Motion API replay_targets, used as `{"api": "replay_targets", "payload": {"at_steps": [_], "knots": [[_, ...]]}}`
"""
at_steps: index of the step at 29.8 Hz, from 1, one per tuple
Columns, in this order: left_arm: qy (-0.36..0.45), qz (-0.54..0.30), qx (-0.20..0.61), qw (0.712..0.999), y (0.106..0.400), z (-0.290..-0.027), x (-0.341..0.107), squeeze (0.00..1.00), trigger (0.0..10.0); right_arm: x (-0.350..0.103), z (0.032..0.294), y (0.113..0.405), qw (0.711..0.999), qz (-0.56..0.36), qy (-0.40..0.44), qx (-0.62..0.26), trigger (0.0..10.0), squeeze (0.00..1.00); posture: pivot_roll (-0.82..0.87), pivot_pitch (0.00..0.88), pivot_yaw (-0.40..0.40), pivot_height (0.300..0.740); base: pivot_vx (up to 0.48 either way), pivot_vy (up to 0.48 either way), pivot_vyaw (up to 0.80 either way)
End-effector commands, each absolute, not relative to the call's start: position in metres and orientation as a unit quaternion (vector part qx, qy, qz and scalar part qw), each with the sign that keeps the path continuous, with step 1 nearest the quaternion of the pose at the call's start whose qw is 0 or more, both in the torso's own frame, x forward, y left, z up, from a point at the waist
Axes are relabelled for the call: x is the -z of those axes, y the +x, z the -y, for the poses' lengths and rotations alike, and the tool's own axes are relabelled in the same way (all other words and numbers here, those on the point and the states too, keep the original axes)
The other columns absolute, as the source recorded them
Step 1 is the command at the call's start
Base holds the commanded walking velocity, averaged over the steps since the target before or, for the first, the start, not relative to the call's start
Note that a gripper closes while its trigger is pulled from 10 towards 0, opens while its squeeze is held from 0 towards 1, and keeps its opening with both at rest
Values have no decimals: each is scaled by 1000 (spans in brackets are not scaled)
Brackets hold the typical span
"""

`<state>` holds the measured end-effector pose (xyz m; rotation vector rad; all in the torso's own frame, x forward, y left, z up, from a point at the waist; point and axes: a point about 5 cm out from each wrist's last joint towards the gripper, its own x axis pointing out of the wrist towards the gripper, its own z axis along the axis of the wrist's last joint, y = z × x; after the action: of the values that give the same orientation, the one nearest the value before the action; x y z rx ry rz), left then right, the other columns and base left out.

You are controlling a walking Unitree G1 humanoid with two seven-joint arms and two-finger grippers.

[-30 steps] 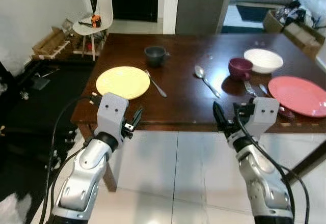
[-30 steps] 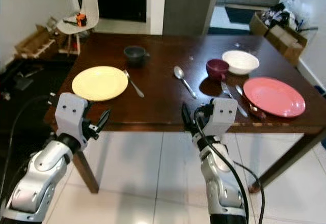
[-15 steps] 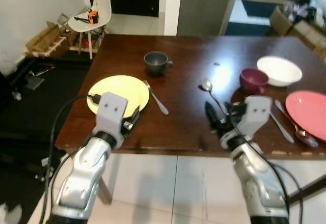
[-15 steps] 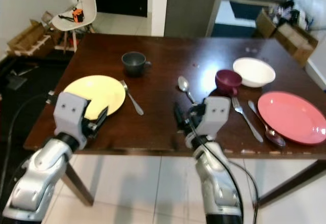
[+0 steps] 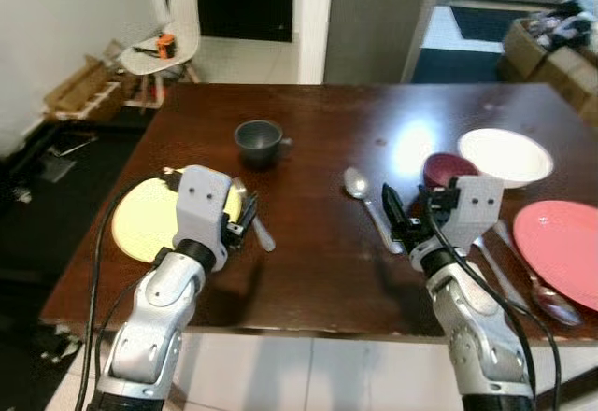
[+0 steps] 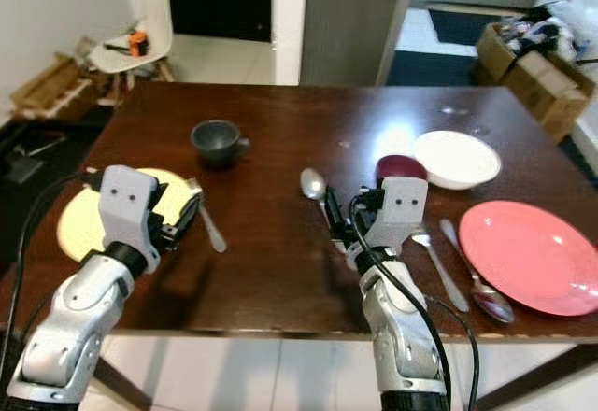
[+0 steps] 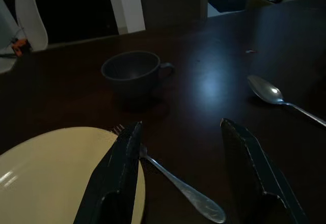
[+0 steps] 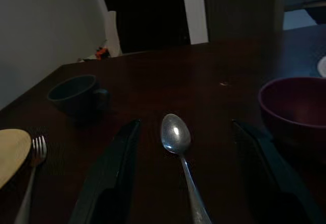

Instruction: Setting the table

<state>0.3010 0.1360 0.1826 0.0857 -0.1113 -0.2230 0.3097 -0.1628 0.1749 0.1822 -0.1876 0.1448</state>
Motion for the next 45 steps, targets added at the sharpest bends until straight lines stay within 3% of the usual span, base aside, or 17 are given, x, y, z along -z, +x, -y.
{"api": "replay_targets", "payload": {"at_steps": [1, 14, 20, 26, 36, 40, 45], "knots": [[26, 34, 93, 995, 302, -144, -176, 0, 10000, -171, 160, 309, 989, 86, 96, -76, 10000, 0, -18, 38, 66, 740, 0, 0, 0], [40, 1, 78, 996, 307, -153, -172, 0, 10000, -169, 151, 308, 987, 73, 90, -108, 10000, 0, -17, 36, 63, 740, 0, 0, 0], [122, -66, 105, 985, 325, -180, -169, 0, 10000, -154, 117, 308, 975, 12, 36, -218, 10000, 0, -6, 47, 86, 740, 0, 0, 0], [135, -63, 47, 988, 341, -211, -190, 0, 10000, -148, 77, 320, 950, -15, 6, -310, 10000, 0, 28, 67, 83, 740, 0, 0, 0], [138, -63, 87, 985, 312, -212, -197, 0, 10000, -151, 62, 350, 948, -33, -26, -317, 10000, 0, 119, 137, 38, 740, 0, 0, 0], [150, -59, 171, 972, 291, -202, -210, 0, 10000, -156, 66, 363, 946, -38, -27, -320, 10000, 0, 159, 175, 27, 740, 0, 0, 0], [177, -60, 204, 961, 282, -198, -219, 0, 10000, -163, 66, 370, 943, -36, -17, -331, 10000, 0, 177, 202, 22, 740, 0, 0, 0]]}}
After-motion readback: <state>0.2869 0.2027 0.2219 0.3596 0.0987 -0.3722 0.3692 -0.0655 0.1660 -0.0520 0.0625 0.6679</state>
